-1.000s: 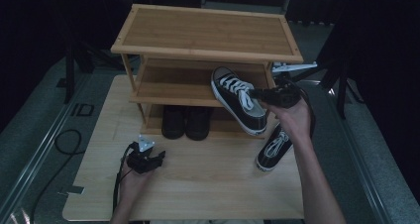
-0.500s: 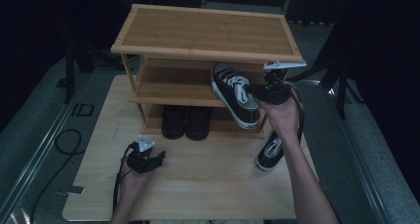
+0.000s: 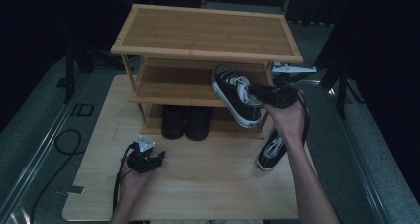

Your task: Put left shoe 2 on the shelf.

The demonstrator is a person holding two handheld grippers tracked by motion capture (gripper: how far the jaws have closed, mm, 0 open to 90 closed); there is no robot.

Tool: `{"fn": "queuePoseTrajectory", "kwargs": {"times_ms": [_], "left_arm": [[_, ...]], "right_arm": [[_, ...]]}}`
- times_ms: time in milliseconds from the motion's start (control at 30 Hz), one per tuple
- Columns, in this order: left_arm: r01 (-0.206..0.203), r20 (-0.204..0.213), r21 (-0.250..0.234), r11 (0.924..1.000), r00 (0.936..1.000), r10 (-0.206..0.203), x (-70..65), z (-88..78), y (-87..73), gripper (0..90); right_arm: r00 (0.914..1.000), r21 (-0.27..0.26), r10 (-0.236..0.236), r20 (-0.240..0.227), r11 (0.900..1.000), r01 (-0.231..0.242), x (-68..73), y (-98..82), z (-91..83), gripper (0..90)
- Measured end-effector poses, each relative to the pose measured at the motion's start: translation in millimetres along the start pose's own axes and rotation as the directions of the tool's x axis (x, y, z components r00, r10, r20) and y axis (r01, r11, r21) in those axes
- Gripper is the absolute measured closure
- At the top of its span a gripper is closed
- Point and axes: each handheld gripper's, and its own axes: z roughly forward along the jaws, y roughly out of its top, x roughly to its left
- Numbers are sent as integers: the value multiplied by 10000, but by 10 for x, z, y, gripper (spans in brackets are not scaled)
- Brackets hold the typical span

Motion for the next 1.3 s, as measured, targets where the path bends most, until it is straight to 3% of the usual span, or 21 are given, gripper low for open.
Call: {"fn": "queuePoseTrajectory", "kwargs": {"times_ms": [67,333,467,500,733,800,900,1167,1233,1300], "left_arm": [[0,-2,-2,10000,10000,0,0,0,0,446],[-1,-6,2,10000,10000,1,-1,0,0,446],[2,-7,-2,10000,10000,-2,-1,0,0,446],[2,-6,-1,10000,10000,-2,-1,0,0,446],[0,-10,1,10000,10000,0,-2,0,0,446],[1,-16,-1,10000,10000,-1,-2,1,0,446],[10,-20,-7,10000,10000,-10,-3,1,0,446],[4,-28,4,10000,10000,-4,1,2,3,449],[62,-93,16,10000,9999,-62,8,6,17,479],[134,-244,70,9999,9996,-132,31,23,47,568]], "right_arm": [[10000,-412,-8,11,9992,9,-24,-9,-93,680],[9996,-997,0,268,9950,27,-105,-77,-266,662],[9986,-768,24,530,9970,16,-162,-160,-318,661],[9955,-651,-279,903,9973,338,-182,-231,-334,669],[9908,-257,-326,1310,9990,363,-206,-456,-374,785],[9899,-111,-390,1361,9991,409,-176,-556,-383,895],[9879,49,-747,1357,9972,747,-57,-792,-373,900],[9897,33,-973,1046,9952,975,107,-1022,-345,900],[9902,36,-994,982,9950,995,142,-1064,-339,900],[9896,20,-1084,950,9941,1087,183,-1107,-334,900]]}}
